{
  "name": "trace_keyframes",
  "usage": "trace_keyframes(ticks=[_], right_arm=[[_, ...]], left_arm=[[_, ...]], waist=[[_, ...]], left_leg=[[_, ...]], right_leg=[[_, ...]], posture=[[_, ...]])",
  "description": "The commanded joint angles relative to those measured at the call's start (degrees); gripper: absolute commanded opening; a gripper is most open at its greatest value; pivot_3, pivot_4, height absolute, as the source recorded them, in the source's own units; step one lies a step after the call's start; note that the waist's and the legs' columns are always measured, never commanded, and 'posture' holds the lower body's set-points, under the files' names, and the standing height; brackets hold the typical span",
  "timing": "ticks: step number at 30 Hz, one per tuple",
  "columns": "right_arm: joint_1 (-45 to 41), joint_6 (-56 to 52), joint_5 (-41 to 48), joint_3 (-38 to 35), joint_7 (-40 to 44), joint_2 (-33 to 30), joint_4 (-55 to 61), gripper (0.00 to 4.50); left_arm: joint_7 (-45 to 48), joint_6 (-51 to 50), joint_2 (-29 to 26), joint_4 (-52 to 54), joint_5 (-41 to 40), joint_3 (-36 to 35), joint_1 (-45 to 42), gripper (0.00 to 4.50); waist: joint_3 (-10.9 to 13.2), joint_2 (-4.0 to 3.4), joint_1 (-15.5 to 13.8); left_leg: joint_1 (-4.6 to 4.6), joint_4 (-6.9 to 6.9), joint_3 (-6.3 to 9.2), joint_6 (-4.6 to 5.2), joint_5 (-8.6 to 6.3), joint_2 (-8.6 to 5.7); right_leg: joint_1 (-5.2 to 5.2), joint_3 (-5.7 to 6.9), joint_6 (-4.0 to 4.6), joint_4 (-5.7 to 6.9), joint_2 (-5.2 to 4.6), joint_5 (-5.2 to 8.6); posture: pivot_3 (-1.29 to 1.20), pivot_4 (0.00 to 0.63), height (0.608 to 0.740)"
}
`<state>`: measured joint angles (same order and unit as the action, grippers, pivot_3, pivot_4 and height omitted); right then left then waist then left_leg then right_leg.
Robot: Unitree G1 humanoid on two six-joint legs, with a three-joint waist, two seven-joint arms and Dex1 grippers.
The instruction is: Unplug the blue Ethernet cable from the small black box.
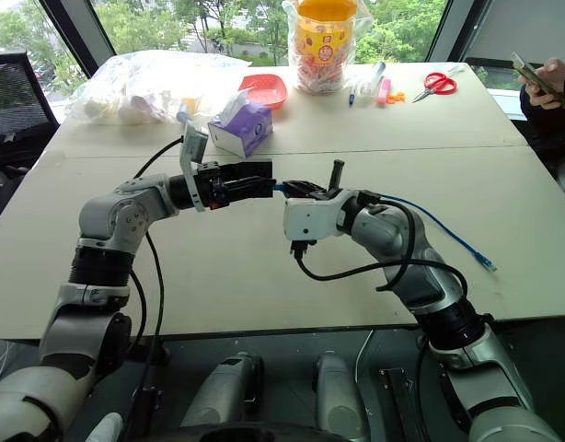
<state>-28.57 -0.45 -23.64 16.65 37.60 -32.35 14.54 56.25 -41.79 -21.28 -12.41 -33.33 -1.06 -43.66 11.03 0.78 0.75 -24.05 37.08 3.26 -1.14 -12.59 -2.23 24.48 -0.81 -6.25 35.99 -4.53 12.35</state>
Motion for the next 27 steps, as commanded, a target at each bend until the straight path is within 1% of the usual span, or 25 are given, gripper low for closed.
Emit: trace_keyframes(ticks=[1,3,4,8,10,11,12,13,14,17,19,20,21,22,24,27], right_arm=[[-0.70,0.70,0.26,-0.64,0.04,0.25,2.47,0.00],[-0.99,0.73,0.52,-0.77,0.31,0.16,2.53,0.00],[-1.20,0.82,0.59,-0.86,0.42,0.05,2.44,0.00],[-2.36,0.34,2.01,-1.86,0.47,0.44,1.37,0.00],[-3.22,-6.32,8.42,-3.74,4.32,2.10,1.97,0.00],[-3.77,-11.21,12.94,-4.87,7.46,2.70,2.75,0.86],[-4.30,-15.08,16.37,-5.76,10.01,2.95,3.40,1.18],[-4.71,-17.44,18.35,-6.20,11.49,2.87,3.81,1.71],[-5.35,-21.21,21.05,-6.87,13.33,2.57,4.20,2.12],[-8.01,-35.76,29.74,-9.08,18.64,0.58,5.47,3.71],[-10.68,-45.33,35.15,-10.93,19.63,0.39,5.60,4.45],[-12.13,-48.91,37.60,-11.70,20.13,0.28,5.53,4.45],[-14.95,-55.78,41.54,-13.06,20.87,0.68,4.50,4.45],[-17.26,-60.31,44.34,-14.10,21.12,1.26,3.19,4.45],[-20.55,-66.94,47.66,-14.83,20.45,1.80,0.89,4.45],[-22.87,-70.96,49.98,-14.13,19.33,1.34,-0.66,4.45]], left_arm=[[0.04,0.09,-0.04,2.25,-1.54,-1.51,-1.18,1.65],[-0.08,-0.06,-0.05,2.70,-1.88,-1.54,-0.86,0.68],[-0.08,-0.13,-0.09,2.88,-1.98,-1.54,-0.72,0.55],[-0.01,-0.12,-0.29,2.75,-1.92,-1.52,-0.69,0.55],[0.50,-0.43,-0.93,2.48,-1.84,-1.21,-1.00,0.55],[1.16,-0.73,-1.49,2.41,-1.89,-0.93,-1.21,0.55],[1.75,-0.98,-1.97,2.38,-1.99,-0.75,-1.34,0.55],[2.11,-1.07,-2.24,2.28,-2.06,-0.60,-1.45,0.55],[2.62,-1.38,-2.60,2.20,-2.28,-0.52,-1.60,0.55],[4.95,-2.66,-3.94,2.56,-3.19,-0.30,-1.85,0.55],[6.42,-3.36,-4.65,2.86,-3.70,-0.19,-1.93,0.55],[7.06,-3.87,-4.99,3.01,-3.99,-0.18,-2.00,0.55],[8.00,-4.74,-5.48,3.21,-4.63,-0.32,-2.14,0.55],[8.82,-5.64,-5.82,3.42,-5.29,-0.56,-2.28,0.55],[9.84,-6.65,-6.25,3.72,-6.05,-0.82,-2.43,0.55],[10.31,-6.84,-6.45,4.00,-6.28,-0.91,-2.57,0.55]], waist=[[0.00,0.00,0.01],[0.00,0.00,0.00],[0.00,0.00,0.00],[0.00,0.00,0.02],[0.00,0.00,0.07],[0.00,0.00,0.11],[0.00,0.00,0.15],[0.00,0.00,0.09],[0.00,0.00,0.07],[0.00,0.00,-0.10],[0.01,0.00,-0.04],[0.01,0.00,-0.03],[0.01,0.00,-0.02],[0.02,-0.01,0.10],[0.01,-0.01,0.10],[0.01,-0.01,0.06]], left_leg=[[0.00,0.00,0.00,0.00,0.00,0.00],[0.00,0.00,0.00,0.00,0.00,0.00],[0.00,0.00,0.00,0.00,0.00,0.01],[0.00,0.00,0.00,0.00,0.00,0.01],[0.00,0.00,0.01,0.00,0.00,0.01],[0.00,0.00,0.01,0.00,0.00,0.03],[0.00,0.00,0.01,0.00,0.00,0.04],[0.00,0.00,0.02,0.01,0.00,0.06],[0.00,0.00,0.03,0.01,0.00,0.06],[0.00,0.00,0.05,0.01,0.00,0.04],[0.00,0.01,0.06,0.01,0.00,0.05],[0.00,0.00,0.07,0.01,0.00,0.05],[0.00,0.00,0.08,0.01,0.00,0.06],[0.00,-0.01,0.08,0.01,0.00,0.06],[-0.03,-0.04,0.07,0.01,0.00,0.08],[-0.03,-0.08,0.10,0.01,-0.01,0.09]], right_leg=[[0.00,0.00,0.00,0.00,0.00,0.00],[0.00,0.00,0.00,0.00,0.00,0.00],[0.00,0.00,0.00,0.00,0.00,0.00],[0.00,0.00,0.00,0.00,0.00,0.00],[0.00,0.00,0.00,0.00,0.01,0.00],[0.00,0.00,0.00,0.01,0.01,0.00],[0.00,0.00,0.00,0.01,0.01,0.00],[0.00,0.00,0.00,0.01,0.02,-0.01],[0.00,0.00,-0.01,0.02,0.02,-0.01],[-0.01,0.01,0.01,0.01,0.01,0.00],[-0.02,0.01,0.02,0.00,0.00,0.01],[-0.02,0.02,0.03,0.00,-0.01,0.01],[-0.01,0.02,0.04,0.00,-0.01,0.01],[0.00,0.02,0.04,0.00,-0.01,0.01],[0.06,0.02,0.05,0.00,-0.02,0.00],[0.06,0.04,0.06,-0.01,-0.03,0.01]], posture=[[0.00,0.150,0.740],[0.00,0.150,0.740],[0.00,0.150,0.740],[0.00,0.150,0.740],[0.00,0.150,0.740],[0.00,0.150,0.740],[0.00,0.150,0.740],[0.00,0.150,0.740],[0.00,0.150,0.740],[0.00,0.150,0.740],[0.00,0.150,0.740],[0.00,0.150,0.740],[0.00,0.150,0.740],[0.00,0.150,0.740],[0.00,0.150,0.740],[0.00,0.150,0.740]])
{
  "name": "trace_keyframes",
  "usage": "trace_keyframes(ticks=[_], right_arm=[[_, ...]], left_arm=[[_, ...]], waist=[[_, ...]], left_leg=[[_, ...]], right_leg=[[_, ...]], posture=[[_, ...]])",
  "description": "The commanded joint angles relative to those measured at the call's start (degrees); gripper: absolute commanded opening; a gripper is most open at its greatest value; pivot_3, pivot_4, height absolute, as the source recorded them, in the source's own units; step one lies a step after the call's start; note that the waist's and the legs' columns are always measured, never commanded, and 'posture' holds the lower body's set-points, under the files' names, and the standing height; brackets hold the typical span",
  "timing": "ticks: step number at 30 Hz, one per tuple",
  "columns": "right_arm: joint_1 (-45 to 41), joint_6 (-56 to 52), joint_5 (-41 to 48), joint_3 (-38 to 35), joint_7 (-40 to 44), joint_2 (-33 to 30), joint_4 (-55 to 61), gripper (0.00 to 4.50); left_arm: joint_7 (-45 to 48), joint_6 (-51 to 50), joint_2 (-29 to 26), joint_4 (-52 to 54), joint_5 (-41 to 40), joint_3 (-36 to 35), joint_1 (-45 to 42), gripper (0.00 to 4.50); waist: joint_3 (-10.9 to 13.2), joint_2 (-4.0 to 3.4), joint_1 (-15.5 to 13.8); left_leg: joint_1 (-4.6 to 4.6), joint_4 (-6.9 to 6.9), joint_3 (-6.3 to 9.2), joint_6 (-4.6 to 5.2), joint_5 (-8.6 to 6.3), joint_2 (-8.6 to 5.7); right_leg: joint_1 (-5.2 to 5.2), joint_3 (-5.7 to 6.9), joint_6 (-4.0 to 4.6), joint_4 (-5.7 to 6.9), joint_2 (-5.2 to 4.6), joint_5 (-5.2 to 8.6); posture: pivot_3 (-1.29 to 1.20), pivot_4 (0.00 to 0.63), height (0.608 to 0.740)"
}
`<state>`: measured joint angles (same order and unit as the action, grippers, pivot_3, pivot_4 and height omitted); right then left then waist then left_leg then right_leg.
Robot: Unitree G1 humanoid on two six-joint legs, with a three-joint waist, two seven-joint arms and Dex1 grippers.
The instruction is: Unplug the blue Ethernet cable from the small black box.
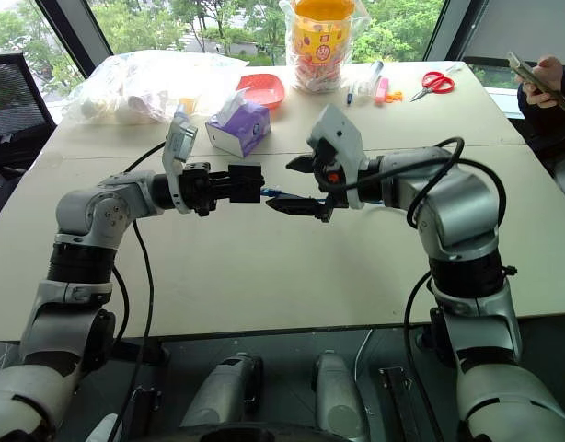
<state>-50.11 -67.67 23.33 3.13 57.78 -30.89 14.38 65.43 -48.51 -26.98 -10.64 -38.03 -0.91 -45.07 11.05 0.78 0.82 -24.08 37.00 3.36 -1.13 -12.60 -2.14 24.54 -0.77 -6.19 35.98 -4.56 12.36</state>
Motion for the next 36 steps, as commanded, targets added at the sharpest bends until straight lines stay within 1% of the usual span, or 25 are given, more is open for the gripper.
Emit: trace_keyframes(ticks=[1,6,7,9,10,12,14,26,36], right_arm=[[-1.98,-4.73,3.90,-0.80,-1.21,0.07,-0.94,4.45],[-3.06,-6.28,6.40,1.65,-1.36,-1.61,-1.71,4.45],[-3.07,-6.10,6.60,1.99,-1.66,-1.70,-1.95,4.22],[-3.32,-5.81,7.03,2.20,-2.17,-1.55,-2.65,3.66],[-3.58,-5.76,7.26,2.28,-2.38,-1.49,-3.04,3.22],[-3.99,-5.57,7.68,2.60,-2.70,-1.54,-3.60,2.11],[-4.45,-5.51,8.01,3.11,-2.93,-1.65,-3.90,1.09],[-7.58,-6.48,10.88,5.14,-2.39,-2.24,-6.44,1.09],[-8.55,-5.35,11.01,7.09,-1.15,-3.04,-6.94,1.09]], left_arm=[[1.33,-0.03,-0.80,2.26,-1.57,-1.02,-1.19,0.55],[1.69,-0.15,-0.64,2.55,-2.03,-1.27,-1.43,0.55],[1.73,-0.19,-0.62,2.67,-2.15,-1.30,-1.48,0.55],[1.80,-0.25,-0.68,2.96,-2.40,-1.26,-1.47,0.55],[1.80,-0.24,-0.72,3.07,-2.48,-1.19,-1.44,0.55],[1.76,-0.07,-0.74,3.05,-2.47,-1.00,-1.43,0.55],[1.88,0.04,-0.84,3.01,-2.41,-0.89,-1.37,0.55],[3.39,0.55,-1.25,3.72,-1.39,0.71,-1.06,0.55],[3.40,0.87,-1.25,4.53,-1.41,1.34,-0.86,0.55]], waist=[[0.00,0.00,-0.07],[0.00,0.00,-0.05],[0.00,0.00,-0.05],[0.00,0.00,-0.02],[0.00,0.00,-0.01],[0.00,0.00,-0.01],[0.00,0.00,-0.01],[0.00,0.00,0.01],[0.00,0.00,0.04]], left_leg=[[0.00,-0.02,0.00,0.00,0.00,0.00],[-0.16,-0.02,-0.03,0.02,-0.01,-0.06],[-0.17,-0.02,-0.03,0.03,-0.02,-0.06],[-0.17,-0.02,-0.03,0.03,-0.02,-0.06],[-0.17,-0.02,-0.03,0.03,-0.02,-0.06],[-0.17,-0.01,-0.04,0.03,-0.02,-0.06],[-0.17,-0.02,-0.04,0.03,-0.02,-0.05],[-0.18,-0.02,-0.04,0.03,-0.02,-0.05],[-0.19,-0.02,-0.04,0.03,-0.02,-0.05]], right_leg=[[0.00,0.00,0.00,-0.03,-0.01,0.00],[0.08,0.00,-0.02,-0.11,-0.09,-0.01],[0.08,0.01,-0.03,-0.13,-0.08,-0.01],[0.08,0.02,-0.04,-0.13,-0.08,-0.02],[0.08,0.02,-0.04,-0.13,-0.08,-0.02],[0.08,0.02,-0.04,-0.13,-0.07,-0.02],[0.08,0.02,-0.05,-0.13,-0.07,-0.03],[0.09,0.02,-0.07,-0.13,-0.05,-0.04],[0.10,0.03,-0.07,-0.13,-0.05,-0.03]], posture=[[0.00,0.150,0.740],[0.00,0.150,0.740],[0.00,0.150,0.740],[0.00,0.150,0.740],[0.00,0.150,0.740],[0.00,0.150,0.740],[0.00,0.150,0.740],[0.00,0.150,0.740],[0.00,0.150,0.740]])
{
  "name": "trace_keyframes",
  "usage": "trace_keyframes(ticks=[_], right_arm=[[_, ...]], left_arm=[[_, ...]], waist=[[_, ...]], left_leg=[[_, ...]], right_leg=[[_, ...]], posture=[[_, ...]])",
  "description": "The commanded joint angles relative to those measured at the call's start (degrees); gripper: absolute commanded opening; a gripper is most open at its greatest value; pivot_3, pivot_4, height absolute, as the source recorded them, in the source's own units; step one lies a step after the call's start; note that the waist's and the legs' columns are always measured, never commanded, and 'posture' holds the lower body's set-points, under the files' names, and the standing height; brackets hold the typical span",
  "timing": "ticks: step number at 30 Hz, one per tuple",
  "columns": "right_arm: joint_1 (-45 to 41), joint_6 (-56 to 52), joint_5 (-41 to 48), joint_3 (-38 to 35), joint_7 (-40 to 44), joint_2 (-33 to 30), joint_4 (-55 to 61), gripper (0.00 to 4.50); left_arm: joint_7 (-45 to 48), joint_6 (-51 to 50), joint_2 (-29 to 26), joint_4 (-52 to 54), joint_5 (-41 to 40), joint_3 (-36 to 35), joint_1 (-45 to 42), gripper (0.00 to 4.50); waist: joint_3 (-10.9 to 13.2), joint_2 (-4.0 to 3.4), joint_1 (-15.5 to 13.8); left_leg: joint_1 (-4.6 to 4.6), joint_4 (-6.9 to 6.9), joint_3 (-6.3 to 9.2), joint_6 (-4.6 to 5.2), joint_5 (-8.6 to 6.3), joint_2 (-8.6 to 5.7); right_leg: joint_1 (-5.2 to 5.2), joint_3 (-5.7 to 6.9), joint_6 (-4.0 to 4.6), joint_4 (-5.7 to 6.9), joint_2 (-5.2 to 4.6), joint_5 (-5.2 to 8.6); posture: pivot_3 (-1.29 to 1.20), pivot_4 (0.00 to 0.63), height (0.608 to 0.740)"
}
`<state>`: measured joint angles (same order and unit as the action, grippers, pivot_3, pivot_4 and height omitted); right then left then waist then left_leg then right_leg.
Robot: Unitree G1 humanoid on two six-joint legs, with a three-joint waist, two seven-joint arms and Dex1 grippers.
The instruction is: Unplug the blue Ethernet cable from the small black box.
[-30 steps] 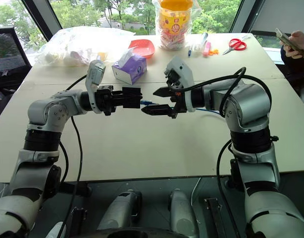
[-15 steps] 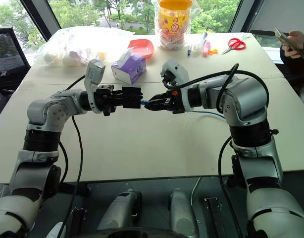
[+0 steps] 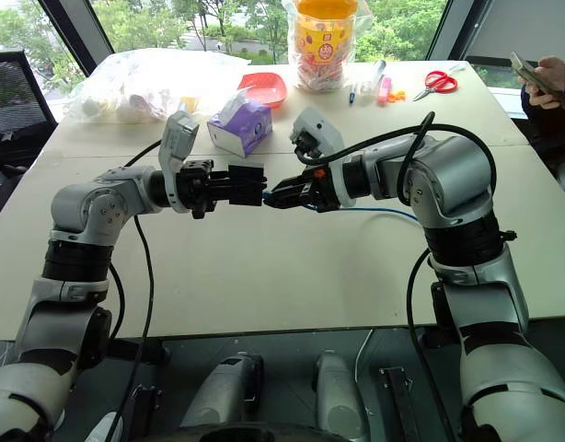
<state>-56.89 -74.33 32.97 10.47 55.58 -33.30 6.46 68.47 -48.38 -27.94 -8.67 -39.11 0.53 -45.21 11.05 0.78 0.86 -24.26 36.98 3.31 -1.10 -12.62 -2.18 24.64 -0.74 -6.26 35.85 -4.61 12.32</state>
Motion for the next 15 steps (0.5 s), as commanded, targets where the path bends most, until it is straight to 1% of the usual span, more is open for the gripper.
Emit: trace_keyframes(ticks=[1,2,5,6,15], right_arm=[[-1.85,1.44,1.39,-0.04,1.30,-0.72,0.96,1.09],[-1.92,1.54,1.36,0.13,1.40,-0.73,0.91,1.09],[-2.21,1.93,1.15,0.67,1.68,-0.62,0.68,0.22],[-2.44,1.97,1.15,0.83,1.82,-0.49,0.55,0.10],[-3.87,1.65,1.26,2.13,1.98,0.18,-0.23,0.10]], left_arm=[[0.35,0.76,-0.30,2.65,-0.33,-0.06,-0.68,0.55],[0.34,0.76,-0.29,2.77,-0.36,-0.02,-0.64,0.55],[0.40,0.72,-0.34,3.38,-0.42,0.21,-0.43,0.55],[0.51,0.69,-0.41,3.66,-0.43,0.38,-0.31,0.55],[1.86,1.09,-1.95,4.45,0.20,1.28,1.01,0.55]], waist=[[0.00,0.00,0.01],[0.00,0.00,0.00],[0.00,0.00,0.01],[0.00,0.00,0.01],[0.00,0.00,0.03]], left_leg=[[0.00,0.00,0.00,0.00,0.00,0.00],[0.00,0.00,0.00,0.00,0.00,0.00],[-0.01,0.00,0.00,0.00,0.00,0.00],[-0.01,0.00,-0.01,0.00,0.00,0.00],[-0.01,0.00,0.00,0.00,0.00,0.00]], right_leg=[[0.00,0.00,0.00,0.00,0.00,0.00],[0.00,0.00,0.00,0.00,0.00,0.00],[0.00,0.00,0.00,0.00,0.00,0.00],[0.01,0.00,0.00,0.00,0.00,0.00],[0.02,0.00,0.01,0.00,0.00,0.00]], posture=[[0.00,0.150,0.740],[0.00,0.150,0.740],[0.00,0.150,0.740],[0.00,0.150,0.740],[0.00,0.150,0.740]])
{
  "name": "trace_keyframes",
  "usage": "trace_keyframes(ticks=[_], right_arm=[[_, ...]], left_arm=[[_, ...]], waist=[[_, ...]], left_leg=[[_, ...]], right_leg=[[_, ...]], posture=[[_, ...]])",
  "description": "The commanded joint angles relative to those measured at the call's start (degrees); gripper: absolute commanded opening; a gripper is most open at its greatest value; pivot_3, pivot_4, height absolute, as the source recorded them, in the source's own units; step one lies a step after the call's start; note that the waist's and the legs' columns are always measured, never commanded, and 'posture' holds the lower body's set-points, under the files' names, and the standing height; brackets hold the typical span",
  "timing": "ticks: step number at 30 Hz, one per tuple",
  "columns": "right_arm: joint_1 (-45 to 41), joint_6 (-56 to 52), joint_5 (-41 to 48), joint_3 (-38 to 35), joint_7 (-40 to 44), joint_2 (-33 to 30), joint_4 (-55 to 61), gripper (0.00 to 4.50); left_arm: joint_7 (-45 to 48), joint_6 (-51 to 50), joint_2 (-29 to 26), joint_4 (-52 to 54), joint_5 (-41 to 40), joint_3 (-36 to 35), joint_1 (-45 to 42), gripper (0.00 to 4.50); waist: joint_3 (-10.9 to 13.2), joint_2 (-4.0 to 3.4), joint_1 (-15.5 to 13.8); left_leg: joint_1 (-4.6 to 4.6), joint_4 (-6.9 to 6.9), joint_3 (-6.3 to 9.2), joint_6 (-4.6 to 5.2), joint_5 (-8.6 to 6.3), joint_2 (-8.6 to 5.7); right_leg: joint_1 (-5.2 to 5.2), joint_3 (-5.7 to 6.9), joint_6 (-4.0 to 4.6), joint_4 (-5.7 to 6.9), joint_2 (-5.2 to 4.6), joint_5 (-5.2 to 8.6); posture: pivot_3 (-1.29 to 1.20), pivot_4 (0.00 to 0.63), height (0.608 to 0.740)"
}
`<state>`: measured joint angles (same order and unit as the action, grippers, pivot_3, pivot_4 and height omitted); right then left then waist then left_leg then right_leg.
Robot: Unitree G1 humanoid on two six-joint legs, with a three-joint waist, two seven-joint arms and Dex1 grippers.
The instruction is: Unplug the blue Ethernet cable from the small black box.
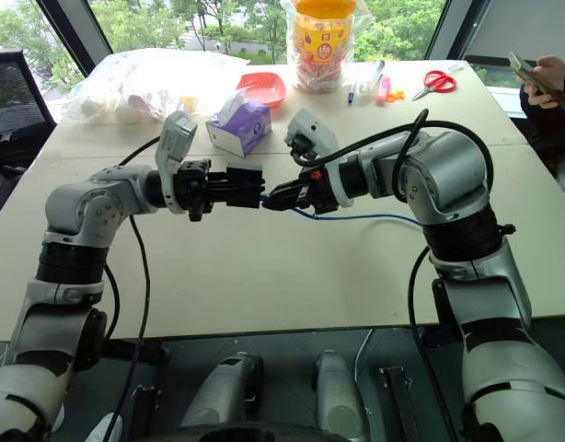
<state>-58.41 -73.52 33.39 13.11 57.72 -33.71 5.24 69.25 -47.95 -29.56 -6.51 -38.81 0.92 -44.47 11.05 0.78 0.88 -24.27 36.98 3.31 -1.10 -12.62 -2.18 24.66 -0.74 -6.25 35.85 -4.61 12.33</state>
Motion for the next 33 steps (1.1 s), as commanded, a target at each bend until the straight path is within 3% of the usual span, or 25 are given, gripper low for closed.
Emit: trace_keyframes(ticks=[1,20,24,33], right_arm=[[-2.23,0.89,0.76,-0.43,-0.20,0.43,0.95,0.10],[4.06,6.44,-2.16,0.23,1.84,-9.48,-2.81,0.10],[7.02,15.83,-8.15,-1.13,-3.95,-8.82,-4.43,0.10],[10.95,27.72,-18.35,-10.31,-30.22,5.34,-14.37,0.10]], left_arm=[[1.45,0.87,-0.70,2.38,0.15,1.12,0.38,0.55],[6.98,3.75,-7.30,1.85,2.37,2.29,2.36,0.55],[5.04,9.66,-6.02,0.83,6.42,3.09,3.20,0.55],[-9.45,31.95,6.61,-7.74,20.91,6.33,5.33,0.55]], waist=[[0.00,0.00,0.01],[0.00,0.00,-0.03],[0.00,0.00,-0.07],[0.00,0.01,-0.28]], left_leg=[[0.00,0.00,0.00,0.00,0.00,0.00],[-0.09,-0.01,-0.02,0.02,-0.01,0.03],[-0.12,-0.02,-0.06,0.05,-0.03,0.02],[-0.15,-0.04,-0.10,0.06,-0.03,-0.01]], right_leg=[[0.00,0.00,0.00,0.00,0.00,0.00],[0.02,0.01,0.06,-0.20,0.01,0.03],[0.00,0.00,0.05,-0.33,0.00,0.03],[0.02,-0.06,-0.10,-0.38,-0.03,-0.11]], posture=[[0.00,0.150,0.740],[0.00,0.150,0.740],[0.00,0.150,0.740],[0.00,0.150,0.740]])
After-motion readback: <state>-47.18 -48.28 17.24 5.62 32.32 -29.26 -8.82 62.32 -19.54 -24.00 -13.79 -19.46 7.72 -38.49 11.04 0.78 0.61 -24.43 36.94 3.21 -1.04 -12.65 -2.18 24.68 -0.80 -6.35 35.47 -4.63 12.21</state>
